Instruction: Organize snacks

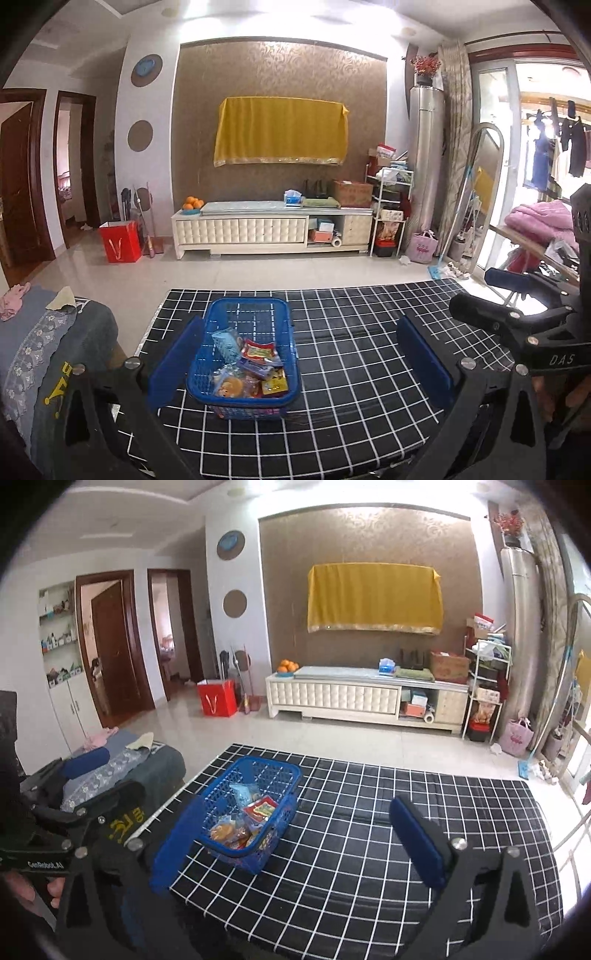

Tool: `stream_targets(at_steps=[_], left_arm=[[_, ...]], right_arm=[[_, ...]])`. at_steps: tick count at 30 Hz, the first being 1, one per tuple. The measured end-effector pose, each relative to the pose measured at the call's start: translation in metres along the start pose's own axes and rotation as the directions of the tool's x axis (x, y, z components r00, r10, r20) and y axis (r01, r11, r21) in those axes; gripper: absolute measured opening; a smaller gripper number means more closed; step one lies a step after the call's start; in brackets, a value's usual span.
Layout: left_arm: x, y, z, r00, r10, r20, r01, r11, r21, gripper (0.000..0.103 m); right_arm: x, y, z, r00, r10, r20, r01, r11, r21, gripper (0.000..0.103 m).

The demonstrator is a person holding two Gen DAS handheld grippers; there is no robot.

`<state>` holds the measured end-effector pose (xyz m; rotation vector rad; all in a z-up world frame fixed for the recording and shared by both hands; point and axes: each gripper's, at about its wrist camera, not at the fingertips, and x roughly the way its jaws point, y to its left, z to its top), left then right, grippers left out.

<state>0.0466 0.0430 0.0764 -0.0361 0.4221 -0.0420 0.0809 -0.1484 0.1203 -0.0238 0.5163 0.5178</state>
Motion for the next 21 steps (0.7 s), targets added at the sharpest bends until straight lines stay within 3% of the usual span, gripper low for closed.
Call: stream_targets(at_steps=[21], left_arm=[[-0.018,-0.031,-0.014,0.999,-0.037,0.0,0.037,0.998,0.047,0.103]], right_arm=[[-0.037,-0.002,-0.036,1.0,-0.017,0.014,0.016,0.998,0.069,0.103]])
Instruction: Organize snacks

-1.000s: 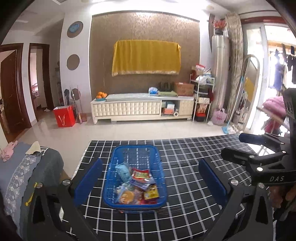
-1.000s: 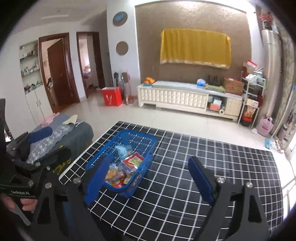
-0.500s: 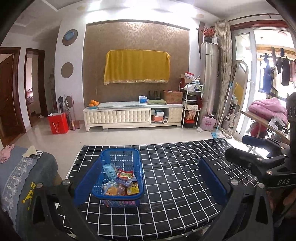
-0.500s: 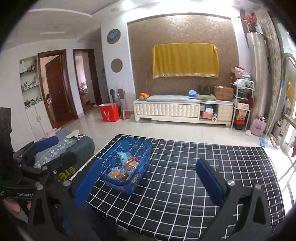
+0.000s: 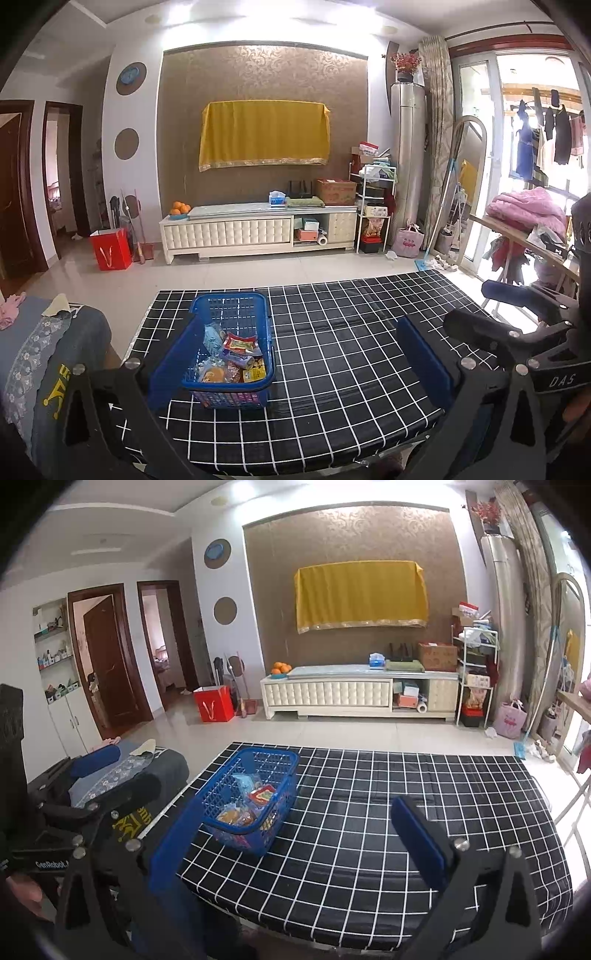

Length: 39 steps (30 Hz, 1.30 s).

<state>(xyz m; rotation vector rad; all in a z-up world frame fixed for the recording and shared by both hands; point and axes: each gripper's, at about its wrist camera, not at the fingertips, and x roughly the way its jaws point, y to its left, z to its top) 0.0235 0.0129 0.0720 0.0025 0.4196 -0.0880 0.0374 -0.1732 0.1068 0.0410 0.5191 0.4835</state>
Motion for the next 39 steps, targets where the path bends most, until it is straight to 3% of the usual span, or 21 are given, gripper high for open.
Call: stream_targets(at_steps=[39], left_arm=[[-0.006,0.002,-0.002,1.0,-0.005,-0.003,0.005,1.0,0.012,0.103]], right_arm=[[-0.013,0.004,-0.005,0.999,-0.031,0.008,0.031,0.999,0.017,0.103]])
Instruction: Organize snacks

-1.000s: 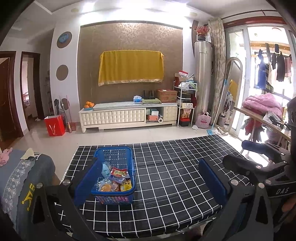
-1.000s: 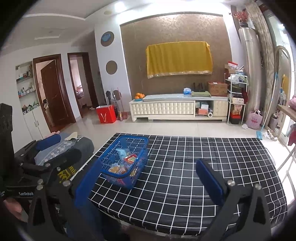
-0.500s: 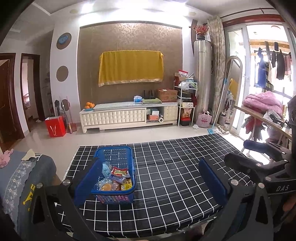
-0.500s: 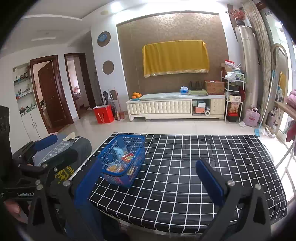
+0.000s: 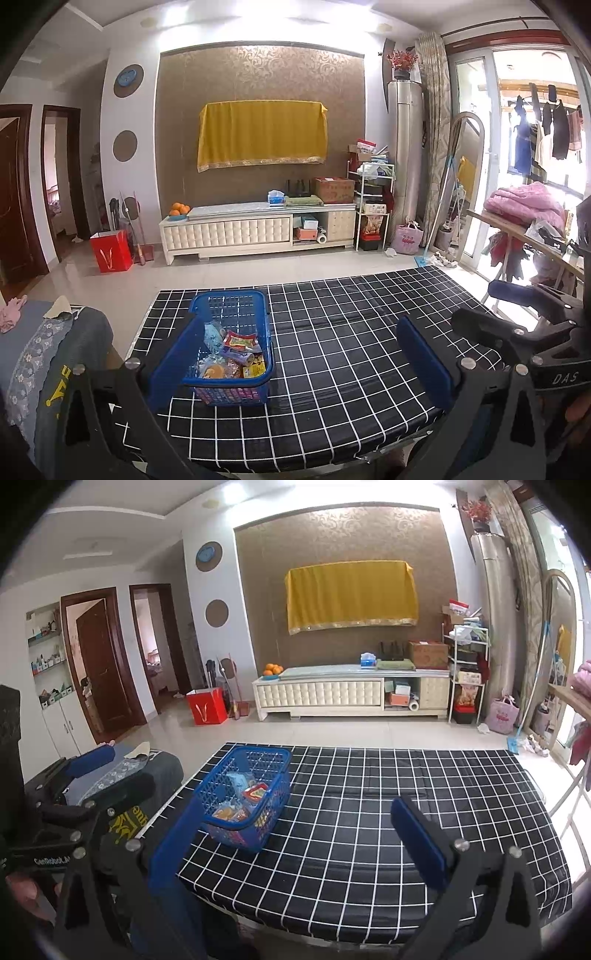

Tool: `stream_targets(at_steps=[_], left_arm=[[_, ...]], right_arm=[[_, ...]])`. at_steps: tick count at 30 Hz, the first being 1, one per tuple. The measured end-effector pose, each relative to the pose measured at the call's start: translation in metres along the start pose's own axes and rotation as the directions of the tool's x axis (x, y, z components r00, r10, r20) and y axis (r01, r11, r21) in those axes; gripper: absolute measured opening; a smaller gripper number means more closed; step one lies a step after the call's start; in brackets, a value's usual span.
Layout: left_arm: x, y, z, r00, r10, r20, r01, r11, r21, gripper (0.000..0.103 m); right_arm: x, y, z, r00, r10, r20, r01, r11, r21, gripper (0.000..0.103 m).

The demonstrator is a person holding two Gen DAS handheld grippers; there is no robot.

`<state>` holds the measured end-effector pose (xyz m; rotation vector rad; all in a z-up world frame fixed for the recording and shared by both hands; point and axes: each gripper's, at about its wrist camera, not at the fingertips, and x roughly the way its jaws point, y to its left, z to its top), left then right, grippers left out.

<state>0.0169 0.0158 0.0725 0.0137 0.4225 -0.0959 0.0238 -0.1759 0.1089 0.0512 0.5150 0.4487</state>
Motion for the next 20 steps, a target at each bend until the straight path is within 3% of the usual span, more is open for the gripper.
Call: stream_targets(at_steps=[20], left_arm=[[-0.0024,0.0024,-0.0008,1.0,-0.021,0.009,0.021,1.0,-0.012,0.103]], right_arm=[[-0.0031,-0.002,-0.0011,1.0,-0.015,0.015,0.015,1.0,0.011,0.103]])
